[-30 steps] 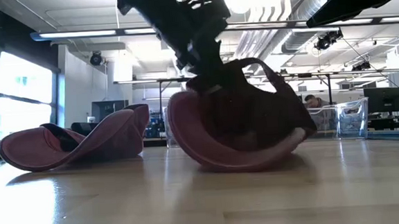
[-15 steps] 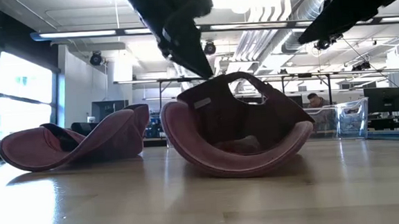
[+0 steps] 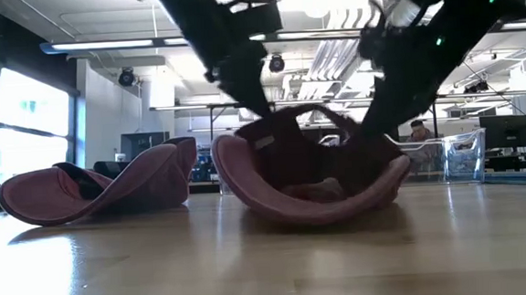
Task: Pick & Place hat
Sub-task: Put the right red cap into the left transparent bin
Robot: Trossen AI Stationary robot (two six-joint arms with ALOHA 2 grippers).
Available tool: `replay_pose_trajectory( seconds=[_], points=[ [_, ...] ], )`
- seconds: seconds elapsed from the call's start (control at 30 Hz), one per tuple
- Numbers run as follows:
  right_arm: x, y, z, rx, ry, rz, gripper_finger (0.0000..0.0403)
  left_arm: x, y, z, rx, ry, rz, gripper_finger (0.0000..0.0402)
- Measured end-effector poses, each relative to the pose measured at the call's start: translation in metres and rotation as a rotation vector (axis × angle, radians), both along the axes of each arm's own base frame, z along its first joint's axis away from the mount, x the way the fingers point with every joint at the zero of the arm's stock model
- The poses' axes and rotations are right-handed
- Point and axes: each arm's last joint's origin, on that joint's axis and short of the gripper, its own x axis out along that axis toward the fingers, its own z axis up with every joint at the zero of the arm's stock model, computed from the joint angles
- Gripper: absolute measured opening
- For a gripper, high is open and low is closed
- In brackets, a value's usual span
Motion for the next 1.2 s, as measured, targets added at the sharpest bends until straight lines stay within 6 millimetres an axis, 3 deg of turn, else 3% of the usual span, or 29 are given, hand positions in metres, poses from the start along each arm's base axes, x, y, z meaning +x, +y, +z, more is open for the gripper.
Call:
replay_pose_trajectory(
  seconds=[0.17, 0.27, 0.33, 0.53, 0.77, 0.97, 1.2],
  points=[
    [0.003, -0.005, -0.007, -0.065, 0.047, 0.035, 0.0108, 0.005, 0.011, -0.018, -0.014, 0.063, 0.017, 0.0074],
    [0.001, -0.004, 0.000, -0.126, 0.040, 0.053, 0.0036, 0.006, 0.010, -0.016, 0.009, 0.048, 0.009, 0.0032],
    [-0.002, -0.003, 0.007, -0.181, 0.025, 0.065, 0.0014, 0.007, 0.006, -0.015, 0.018, 0.046, -0.007, 0.0009],
    [-0.015, 0.005, 0.030, -0.286, -0.037, 0.052, 0.0041, 0.007, -0.013, 0.004, 0.098, 0.010, -0.005, 0.0016],
    [-0.026, 0.018, 0.046, -0.365, -0.081, 0.109, 0.0009, 0.002, -0.041, 0.022, 0.249, 0.024, 0.021, 0.0002],
    [-0.026, 0.020, 0.044, -0.357, -0.067, 0.135, 0.0026, -0.002, -0.047, 0.022, 0.289, 0.055, 0.005, 0.0003],
    [-0.026, 0.019, 0.043, -0.370, -0.056, 0.129, 0.0007, 0.000, -0.045, 0.020, 0.191, 0.052, -0.029, 0.0004]
  ],
)
